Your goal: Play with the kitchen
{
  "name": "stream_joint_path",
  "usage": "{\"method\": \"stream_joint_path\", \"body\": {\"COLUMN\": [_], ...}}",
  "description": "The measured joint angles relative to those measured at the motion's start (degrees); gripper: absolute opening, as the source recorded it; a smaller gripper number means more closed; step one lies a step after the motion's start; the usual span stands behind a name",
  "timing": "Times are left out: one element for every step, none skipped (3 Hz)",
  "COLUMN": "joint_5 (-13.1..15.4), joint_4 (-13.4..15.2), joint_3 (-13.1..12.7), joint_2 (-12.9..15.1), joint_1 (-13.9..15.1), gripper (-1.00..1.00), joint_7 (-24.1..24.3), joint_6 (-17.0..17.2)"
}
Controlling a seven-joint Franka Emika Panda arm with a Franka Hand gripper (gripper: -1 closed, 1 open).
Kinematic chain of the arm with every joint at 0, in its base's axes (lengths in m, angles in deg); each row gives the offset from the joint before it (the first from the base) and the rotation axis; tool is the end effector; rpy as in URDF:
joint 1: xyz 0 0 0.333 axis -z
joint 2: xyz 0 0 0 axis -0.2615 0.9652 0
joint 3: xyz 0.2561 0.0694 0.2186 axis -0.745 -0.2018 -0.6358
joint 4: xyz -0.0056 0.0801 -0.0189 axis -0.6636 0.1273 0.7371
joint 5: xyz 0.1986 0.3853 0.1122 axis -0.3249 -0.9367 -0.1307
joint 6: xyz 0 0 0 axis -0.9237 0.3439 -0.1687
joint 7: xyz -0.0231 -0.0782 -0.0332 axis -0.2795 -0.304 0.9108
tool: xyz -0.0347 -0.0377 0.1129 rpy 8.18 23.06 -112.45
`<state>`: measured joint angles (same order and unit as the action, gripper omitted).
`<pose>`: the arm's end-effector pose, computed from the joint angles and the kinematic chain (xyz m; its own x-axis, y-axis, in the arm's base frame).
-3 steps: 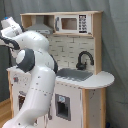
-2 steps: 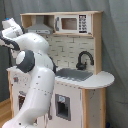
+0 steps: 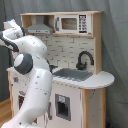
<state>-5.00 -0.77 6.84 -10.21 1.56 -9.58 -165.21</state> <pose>0.5174 0.5796 0.6142 0.1659 0.9810 0.1003 0.9325 -0.1891 0.3077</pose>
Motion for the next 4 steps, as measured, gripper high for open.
{"method": "stream_joint_path", "body": {"joint_5": [0.7, 1.3, 1.8, 2.3], "joint_4": [-5.0, -9.7, -14.1, -19.0], "joint_3": [1.4, 2.3, 2.9, 3.4], "joint_2": [2.1, 3.7, 4.7, 5.4], "joint_1": [-3.4, -6.4, -8.8, -11.3], "gripper": [1.0, 1.0, 1.0, 1.0], "joint_7": [-1.9, -3.8, -5.6, -7.7], "joint_6": [2.3, 5.0, 7.9, 12.3]}}
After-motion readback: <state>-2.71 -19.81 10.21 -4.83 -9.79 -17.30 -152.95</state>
